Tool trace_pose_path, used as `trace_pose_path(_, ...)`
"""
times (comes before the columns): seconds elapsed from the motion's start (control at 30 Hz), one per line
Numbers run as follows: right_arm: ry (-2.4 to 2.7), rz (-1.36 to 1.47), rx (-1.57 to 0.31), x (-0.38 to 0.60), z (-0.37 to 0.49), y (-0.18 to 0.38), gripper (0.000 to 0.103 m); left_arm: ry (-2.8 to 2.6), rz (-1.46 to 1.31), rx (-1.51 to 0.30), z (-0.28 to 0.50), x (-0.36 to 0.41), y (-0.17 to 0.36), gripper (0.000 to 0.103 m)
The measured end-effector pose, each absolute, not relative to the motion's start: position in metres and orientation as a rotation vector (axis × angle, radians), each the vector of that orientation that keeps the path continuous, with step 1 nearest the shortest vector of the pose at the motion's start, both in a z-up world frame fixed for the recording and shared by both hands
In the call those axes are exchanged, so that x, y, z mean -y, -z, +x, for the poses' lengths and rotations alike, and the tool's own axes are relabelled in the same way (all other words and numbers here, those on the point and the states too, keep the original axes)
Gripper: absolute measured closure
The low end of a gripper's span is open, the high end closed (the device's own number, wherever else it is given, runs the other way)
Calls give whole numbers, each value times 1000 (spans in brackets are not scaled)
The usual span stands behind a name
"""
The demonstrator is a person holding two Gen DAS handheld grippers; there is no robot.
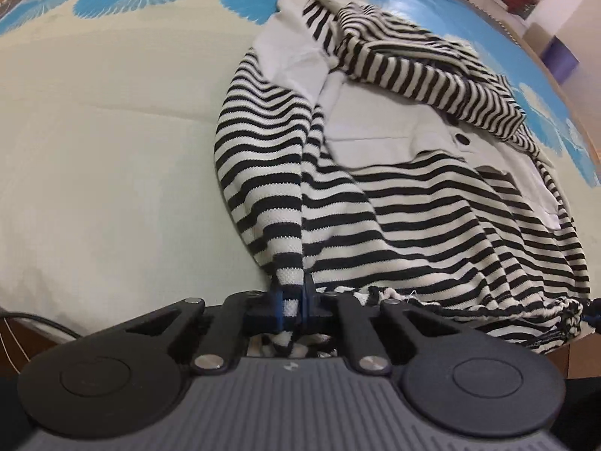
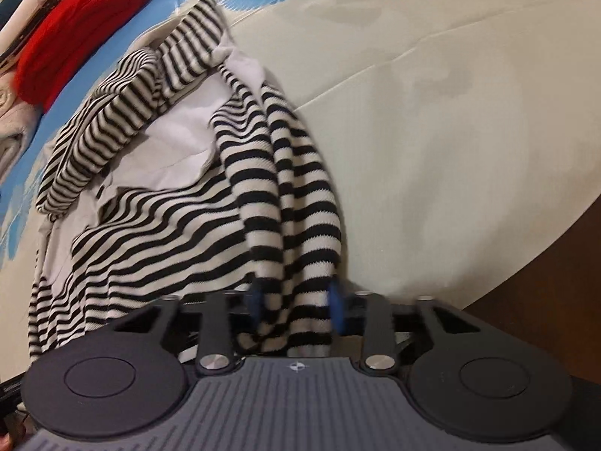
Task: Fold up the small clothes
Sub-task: 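Pinch the striped hem with both grippers, then lift the hem with both grippers and fold it over toward the hood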
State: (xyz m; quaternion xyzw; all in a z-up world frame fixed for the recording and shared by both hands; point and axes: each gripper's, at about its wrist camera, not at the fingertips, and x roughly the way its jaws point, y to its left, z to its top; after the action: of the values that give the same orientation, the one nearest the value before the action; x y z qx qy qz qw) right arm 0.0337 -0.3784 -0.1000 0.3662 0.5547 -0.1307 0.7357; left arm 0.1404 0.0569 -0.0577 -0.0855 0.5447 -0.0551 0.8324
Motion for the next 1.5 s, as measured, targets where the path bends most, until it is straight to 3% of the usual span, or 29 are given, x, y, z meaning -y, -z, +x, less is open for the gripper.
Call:
trace_pose_path(0.17,308,829,-1130,386,26,85,94,129,-229,-1107,136,-63,47,95)
trace_pose_path(0.27,317,829,-1095,388,26,79,93,120,-245,-1130,138,-65,50,88)
trace_pose_path(0.3,323,818,-1111,388,27,81,91,112,-241,-1145,139,-65,53,87)
trace_pose_path(0.37,335,826,-1156,387,29,89,82,98,-218,-1165,139,-63,58,75)
trace_pose_path(0.43,339,839,-1198,386,29,95,78,98,-201,-1170,140,-61,61,74)
trace_pose_path(0.53,339,812,-1211,384,29,95,75,101,-178,-1172,141,-59,63,78)
trace_pose_path(0.57,339,812,-1211,383,29,95,75,112,-172,-1165,141,-57,62,90)
trace_pose_path(0.6,337,813,-1210,384,29,95,76,124,-164,-1158,140,-55,60,94)
trace_pose_path(0.63,335,811,-1207,384,29,94,80,131,-149,-1146,139,-52,57,96)
trace_pose_path(0.67,330,809,-1195,384,29,92,92,138,-128,-1131,139,-49,51,97)
trace_pose_path(0.97,259,792,-921,399,34,10,95,207,-167,-950,138,-57,-44,98)
trace_pose_path(1.13,187,737,-804,401,18,-48,96,249,-166,-875,100,-63,-93,98)
trace_pose_path(1.33,113,712,-740,403,-40,-116,96,305,-217,-862,44,-84,-148,98)
trace_pose_path(1.5,104,705,-811,407,-50,-135,96,315,-199,-893,69,-81,-146,98)
